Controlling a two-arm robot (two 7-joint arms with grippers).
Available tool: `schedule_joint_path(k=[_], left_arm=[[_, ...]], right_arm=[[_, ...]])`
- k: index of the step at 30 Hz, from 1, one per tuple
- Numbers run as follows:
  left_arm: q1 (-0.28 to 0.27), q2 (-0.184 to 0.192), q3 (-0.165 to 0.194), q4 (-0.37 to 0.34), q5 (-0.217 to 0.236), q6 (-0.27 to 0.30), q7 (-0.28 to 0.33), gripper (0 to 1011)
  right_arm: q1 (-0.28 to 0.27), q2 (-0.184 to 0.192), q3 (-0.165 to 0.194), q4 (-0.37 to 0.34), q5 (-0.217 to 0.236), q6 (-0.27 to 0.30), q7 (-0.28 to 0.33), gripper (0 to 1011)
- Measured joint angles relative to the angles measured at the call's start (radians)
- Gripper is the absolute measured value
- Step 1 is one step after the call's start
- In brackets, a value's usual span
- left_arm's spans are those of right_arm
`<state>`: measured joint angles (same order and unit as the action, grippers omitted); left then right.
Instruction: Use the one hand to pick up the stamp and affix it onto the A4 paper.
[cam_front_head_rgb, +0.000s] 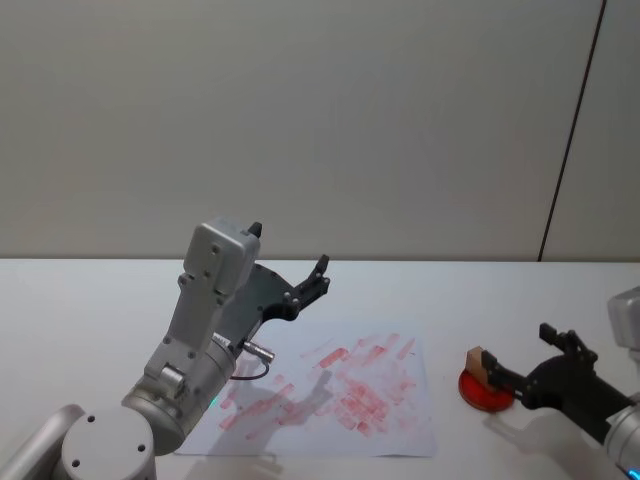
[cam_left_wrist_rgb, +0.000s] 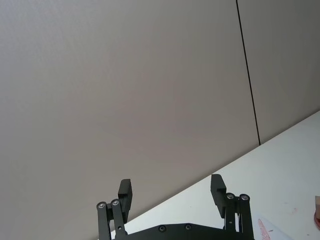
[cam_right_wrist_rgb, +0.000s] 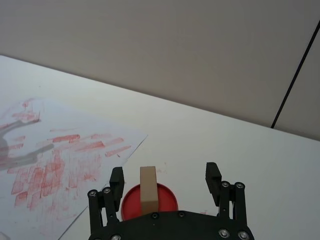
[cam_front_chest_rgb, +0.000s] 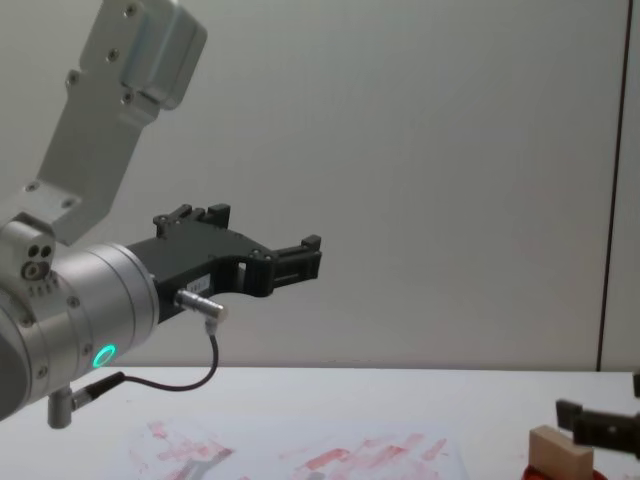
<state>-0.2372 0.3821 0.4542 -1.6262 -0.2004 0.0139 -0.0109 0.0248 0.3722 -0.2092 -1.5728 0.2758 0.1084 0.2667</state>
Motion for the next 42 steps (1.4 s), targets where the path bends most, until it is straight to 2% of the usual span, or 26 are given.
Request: schedule_joint_path(k=[16, 28, 29, 30, 33, 35, 36, 38, 40, 42], left_arm=[[0.0, 0.0, 0.0, 0.0, 0.0, 0.0, 0.0, 1003], [0.0, 0.0, 0.0, 0.0, 0.0, 0.0, 0.0, 1002], [0.0, 0.0, 0.0, 0.0, 0.0, 0.0, 0.0, 1002], [0.0, 0.0, 0.0, 0.0, 0.0, 0.0, 0.0, 1002], [0.0, 0.0, 0.0, 0.0, 0.0, 0.0, 0.0, 1003], [0.0, 0.0, 0.0, 0.0, 0.0, 0.0, 0.0, 1003], [0.0, 0.0, 0.0, 0.0, 0.0, 0.0, 0.0, 1002], [0.0, 0.0, 0.0, 0.0, 0.0, 0.0, 0.0, 1002], [0.0, 0.0, 0.0, 0.0, 0.0, 0.0, 0.0, 1002], [0.0, 0.0, 0.0, 0.0, 0.0, 0.0, 0.0, 1002]], right_arm=[[0.035, -0.025, -0.025, 0.09, -0.045, 0.011, 0.048, 994], [0.066, -0.046, -0.038, 0.138, -0.07, 0.01, 0.062, 705], [0.068, -0.047, -0.039, 0.14, -0.072, 0.01, 0.062, 644], [0.07, -0.048, -0.039, 0.143, -0.073, 0.01, 0.063, 644], [0.078, -0.053, -0.041, 0.153, -0.076, 0.008, 0.064, 547], [0.085, -0.056, -0.042, 0.16, -0.078, 0.006, 0.065, 444], [0.087, -0.057, -0.042, 0.162, -0.079, 0.006, 0.065, 444], [0.09, -0.059, -0.043, 0.166, -0.08, 0.005, 0.065, 387], [0.097, -0.063, -0.045, 0.174, -0.081, 0.002, 0.067, 283], [0.099, -0.064, -0.045, 0.178, -0.081, 0.0, 0.067, 247]])
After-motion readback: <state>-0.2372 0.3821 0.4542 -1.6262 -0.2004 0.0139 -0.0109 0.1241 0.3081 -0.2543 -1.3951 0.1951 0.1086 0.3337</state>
